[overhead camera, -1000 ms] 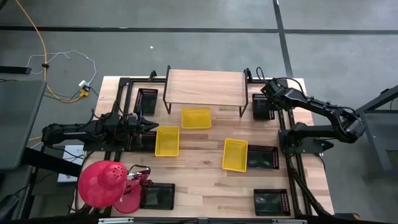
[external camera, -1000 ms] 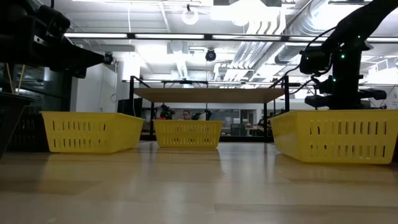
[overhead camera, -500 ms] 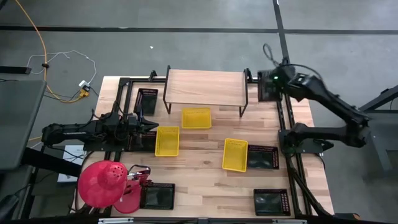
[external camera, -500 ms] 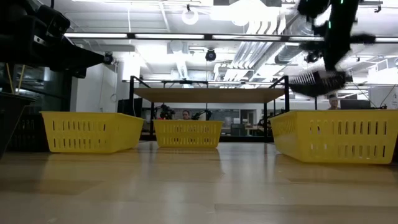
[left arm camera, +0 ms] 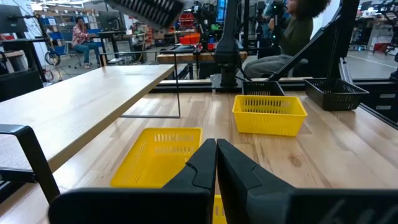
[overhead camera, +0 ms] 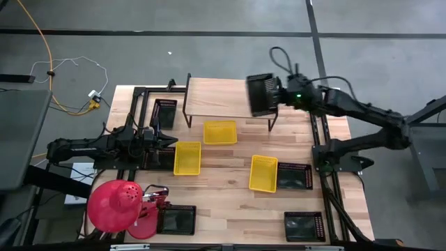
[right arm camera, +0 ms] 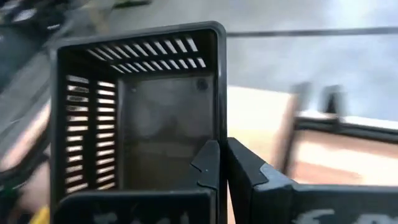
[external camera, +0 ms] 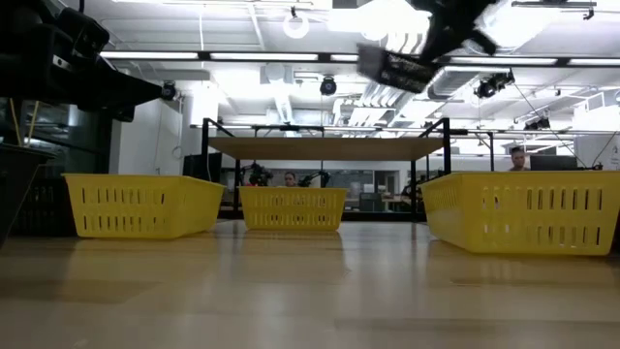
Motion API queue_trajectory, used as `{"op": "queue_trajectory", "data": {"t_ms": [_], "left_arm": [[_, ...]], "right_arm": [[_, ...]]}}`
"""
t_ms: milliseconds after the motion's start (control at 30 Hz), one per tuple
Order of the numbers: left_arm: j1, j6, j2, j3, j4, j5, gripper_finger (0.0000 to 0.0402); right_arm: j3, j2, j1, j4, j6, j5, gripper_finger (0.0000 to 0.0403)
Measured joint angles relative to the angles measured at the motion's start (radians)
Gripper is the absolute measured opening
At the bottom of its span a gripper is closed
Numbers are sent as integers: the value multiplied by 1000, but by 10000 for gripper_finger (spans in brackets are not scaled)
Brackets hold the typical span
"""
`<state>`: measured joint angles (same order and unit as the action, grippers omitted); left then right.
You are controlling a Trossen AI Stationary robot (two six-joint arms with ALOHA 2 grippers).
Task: Stack baskets on shelf by color
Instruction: Put the black bin on the shelf
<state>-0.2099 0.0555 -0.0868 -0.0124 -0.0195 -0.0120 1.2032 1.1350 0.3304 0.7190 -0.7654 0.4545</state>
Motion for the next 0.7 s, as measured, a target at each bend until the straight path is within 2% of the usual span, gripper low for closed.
{"op": "queue_trajectory", "data": {"t_ms": [333,700], "left_arm": [[0,0,0,0,0,0,3],[0,0,0,0,0,0,3]], "right_arm": [[173,212,39,222,-87,-6,0],[153,283,68,282,-165,-7,7]]}}
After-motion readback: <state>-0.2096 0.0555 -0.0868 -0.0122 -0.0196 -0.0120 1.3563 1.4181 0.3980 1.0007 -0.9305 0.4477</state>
